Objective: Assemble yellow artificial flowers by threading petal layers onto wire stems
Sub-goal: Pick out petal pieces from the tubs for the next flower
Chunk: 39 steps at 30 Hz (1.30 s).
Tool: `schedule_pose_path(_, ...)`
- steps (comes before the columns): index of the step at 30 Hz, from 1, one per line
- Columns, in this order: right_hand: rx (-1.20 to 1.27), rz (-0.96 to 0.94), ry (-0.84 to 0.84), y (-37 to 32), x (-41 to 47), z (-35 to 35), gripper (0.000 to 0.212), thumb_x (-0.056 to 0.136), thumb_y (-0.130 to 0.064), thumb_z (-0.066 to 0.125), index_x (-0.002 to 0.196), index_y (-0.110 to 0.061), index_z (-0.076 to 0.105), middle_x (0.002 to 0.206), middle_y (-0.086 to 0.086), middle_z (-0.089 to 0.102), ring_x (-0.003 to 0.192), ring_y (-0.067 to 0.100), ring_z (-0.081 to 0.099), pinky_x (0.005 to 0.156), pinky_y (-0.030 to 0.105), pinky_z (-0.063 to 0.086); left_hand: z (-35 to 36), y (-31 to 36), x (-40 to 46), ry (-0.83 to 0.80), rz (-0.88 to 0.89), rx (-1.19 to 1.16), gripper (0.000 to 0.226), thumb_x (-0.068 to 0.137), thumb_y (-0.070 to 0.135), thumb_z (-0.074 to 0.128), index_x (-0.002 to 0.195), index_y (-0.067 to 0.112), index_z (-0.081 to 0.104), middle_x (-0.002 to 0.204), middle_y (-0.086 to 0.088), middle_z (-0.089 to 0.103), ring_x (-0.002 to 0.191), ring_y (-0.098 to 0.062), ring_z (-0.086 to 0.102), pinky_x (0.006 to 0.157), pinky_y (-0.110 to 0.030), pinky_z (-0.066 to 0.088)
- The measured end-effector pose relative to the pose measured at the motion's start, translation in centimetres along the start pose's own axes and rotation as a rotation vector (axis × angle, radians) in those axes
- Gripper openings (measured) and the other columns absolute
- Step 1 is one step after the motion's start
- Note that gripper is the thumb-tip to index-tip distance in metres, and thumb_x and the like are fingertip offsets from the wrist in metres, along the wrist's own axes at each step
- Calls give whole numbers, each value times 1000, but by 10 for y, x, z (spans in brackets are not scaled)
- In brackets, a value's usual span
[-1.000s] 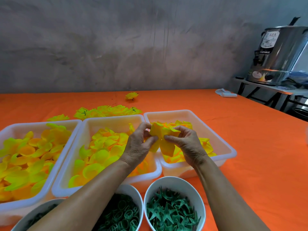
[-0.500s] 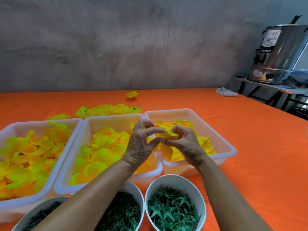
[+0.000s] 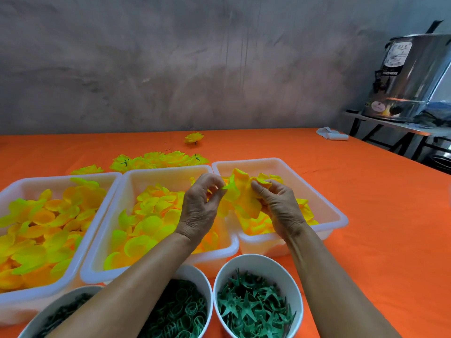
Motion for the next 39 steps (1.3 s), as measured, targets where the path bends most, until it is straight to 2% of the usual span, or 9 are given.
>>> schedule_pose_path(4, -68, 9, 123, 1, 4, -8, 12, 92, -17, 58, 95, -5, 60, 76, 6, 62, 64, 14, 58, 53, 25, 51, -4, -10, 0, 60, -141, -105, 28, 86, -4, 61, 74, 19, 54, 77, -9, 61, 56, -13, 54, 54, -27, 46)
schedule_pose_path(8, -77, 5, 198, 1, 4, -12, 29, 95, -18, 53, 109, 7, 54, 88, 17, 59, 76, 27, 57, 66, 39, 51, -4, -15, 1, 69, -227, -196, 25, 93, -3, 51, 78, 17, 46, 75, -7, 56, 42, -14, 58, 41, -24, 41)
schedule_pose_path(13, -92, -57, 339, -4, 3, -22, 9, 95, -15, 54, 89, -9, 54, 89, 19, 56, 82, 28, 52, 76, 52, 48, 1, -10, 0, 28, -233, -265, 20, 95, -4, 45, 83, 12, 43, 74, -15, 55, 57, -16, 63, 58, -31, 49)
schedule_pose_path(18, -150, -123, 438, -8, 0, -29, 16, 94, -12, 56, 103, 1, 56, 86, 14, 58, 78, 24, 53, 72, 40, 48, 6, -9, 0, -27, -270, -367, 13, 93, -9, 45, 87, 2, 46, 81, -21, 55, 67, -27, 58, 60, -19, 52)
schedule_pose_path(21, -213, -168, 537, -11, -1, -36, 22, 92, -12, 58, 108, 4, 56, 89, 11, 57, 81, 21, 51, 73, 33, 45, 5, -14, 0, -14, -358, -469, 19, 94, -6, 45, 82, 8, 49, 77, -13, 56, 60, -14, 61, 61, -22, 54)
schedule_pose_path(24, -259, -185, 620, -13, -4, -41, 22, 92, -12, 57, 109, 2, 55, 93, 11, 56, 85, 21, 51, 79, 36, 44, 4, -23, -1, -22, -441, -531, 21, 94, -4, 45, 80, 12, 50, 75, -7, 55, 66, -17, 57, 65, -28, 51)
schedule_pose_path(31, -321, -170, 727, -14, -10, -47, 24, 91, -12, 57, 111, 1, 55, 99, 16, 60, 87, 23, 50, 83, 37, 42, 15, -13, -4, -159, -301, -305, 30, 76, -12, 67, 73, 12, 51, 64, -4, 46, 60, -12, 42, 57, -26, 37)
schedule_pose_path(35, -342, -162, 777, -16, -14, -50, 25, 89, -7, 59, 112, 2, 55, 108, 21, 62, 100, 33, 56, 81, 32, 37, 16, -12, -4, -199, -293, -269, 27, 70, -10, 68, 74, 13, 53, 78, -10, 48, 68, -22, 39, 64, -36, 33)
schedule_pose_path(39, -338, -148, 824, -20, -18, -51, 26, 88, -1, 55, 114, 4, 54, 110, 23, 62, 102, 34, 56, 79, 29, 34, 18, -9, 6, -217, -327, -264, 30, 74, -10, 68, 79, 16, 54, 93, -13, 54, 74, -26, 51, 69, -38, 40)
Point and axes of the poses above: each hand's wrist, its own x-axis towards the middle knuckle, its own z-axis out of the palm, y = z × x, the point moved 7 cm from there along x, towards the middle knuckle
